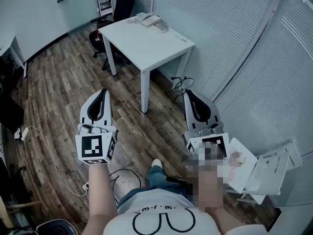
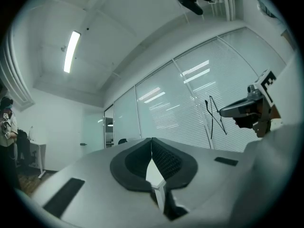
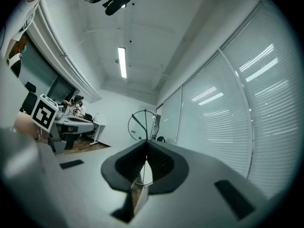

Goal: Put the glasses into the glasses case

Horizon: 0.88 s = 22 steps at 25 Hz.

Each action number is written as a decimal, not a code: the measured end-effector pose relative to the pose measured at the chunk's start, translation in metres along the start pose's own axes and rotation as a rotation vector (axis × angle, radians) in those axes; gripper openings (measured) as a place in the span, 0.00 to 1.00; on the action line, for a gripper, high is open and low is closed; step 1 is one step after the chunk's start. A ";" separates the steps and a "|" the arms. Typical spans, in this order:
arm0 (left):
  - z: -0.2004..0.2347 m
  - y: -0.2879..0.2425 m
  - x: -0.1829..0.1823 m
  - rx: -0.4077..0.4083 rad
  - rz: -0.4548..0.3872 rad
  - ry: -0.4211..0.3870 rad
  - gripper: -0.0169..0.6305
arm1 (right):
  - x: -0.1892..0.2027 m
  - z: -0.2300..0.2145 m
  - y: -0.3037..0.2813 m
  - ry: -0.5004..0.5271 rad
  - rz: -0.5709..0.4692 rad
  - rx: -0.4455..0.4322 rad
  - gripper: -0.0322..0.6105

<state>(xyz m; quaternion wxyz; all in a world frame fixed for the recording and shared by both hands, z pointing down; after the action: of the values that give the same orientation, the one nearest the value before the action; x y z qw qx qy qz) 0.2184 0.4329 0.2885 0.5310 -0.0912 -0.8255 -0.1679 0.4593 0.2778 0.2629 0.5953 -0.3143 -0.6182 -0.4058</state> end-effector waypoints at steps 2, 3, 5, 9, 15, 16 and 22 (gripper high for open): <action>0.004 -0.035 0.004 -0.016 -0.004 -0.006 0.05 | 0.001 -0.019 -0.034 0.005 -0.006 -0.021 0.07; 0.006 -0.052 0.007 -0.024 -0.004 -0.007 0.05 | 0.003 -0.028 -0.052 0.009 -0.008 -0.033 0.07; 0.009 -0.082 0.014 -0.044 0.001 -0.007 0.05 | 0.007 -0.047 -0.084 0.012 -0.007 -0.054 0.07; 0.020 -0.124 0.029 -0.090 0.013 0.015 0.05 | 0.013 -0.072 -0.141 0.006 -0.003 -0.092 0.07; 0.045 -0.165 0.054 -0.117 0.054 0.023 0.05 | 0.024 -0.082 -0.200 -0.011 0.001 -0.127 0.07; 0.050 -0.173 0.059 -0.118 0.054 0.024 0.05 | 0.027 -0.083 -0.210 -0.014 0.000 -0.123 0.07; 0.093 -0.237 0.104 -0.081 0.035 0.031 0.05 | 0.050 -0.087 -0.282 -0.007 0.011 -0.058 0.07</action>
<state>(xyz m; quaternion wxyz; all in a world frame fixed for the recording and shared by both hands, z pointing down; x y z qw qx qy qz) 0.0182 0.2449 0.3043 0.5426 -0.1244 -0.8078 -0.1935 0.2506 0.0639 0.2732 0.5862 -0.3362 -0.6064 -0.4191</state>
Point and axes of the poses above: the fingertips, and each gripper's own axes: y backward along the fingers, z to its left, x out of its underside, the point moved 9 cm from there along y, backward along the fingers, and after that the axes turned 13 degrees about -y, right-handed, at the moved point
